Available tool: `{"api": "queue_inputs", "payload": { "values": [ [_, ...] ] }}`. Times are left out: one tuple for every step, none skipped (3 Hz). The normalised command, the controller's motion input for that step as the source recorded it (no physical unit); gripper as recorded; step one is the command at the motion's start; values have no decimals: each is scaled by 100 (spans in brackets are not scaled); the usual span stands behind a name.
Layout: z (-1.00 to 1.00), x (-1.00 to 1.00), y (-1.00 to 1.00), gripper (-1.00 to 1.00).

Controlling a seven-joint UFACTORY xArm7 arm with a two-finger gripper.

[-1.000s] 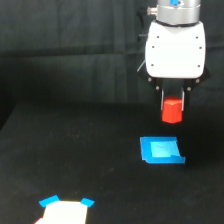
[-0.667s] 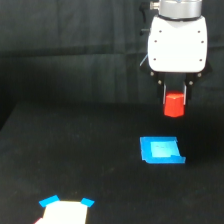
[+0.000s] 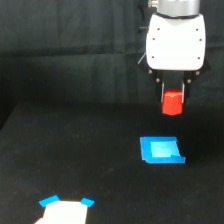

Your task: Pick up the red object from the table

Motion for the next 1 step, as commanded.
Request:
{"api": "queue_inputs", "payload": {
  "values": [
    [33,-33,-30,-71]
  ]
}}
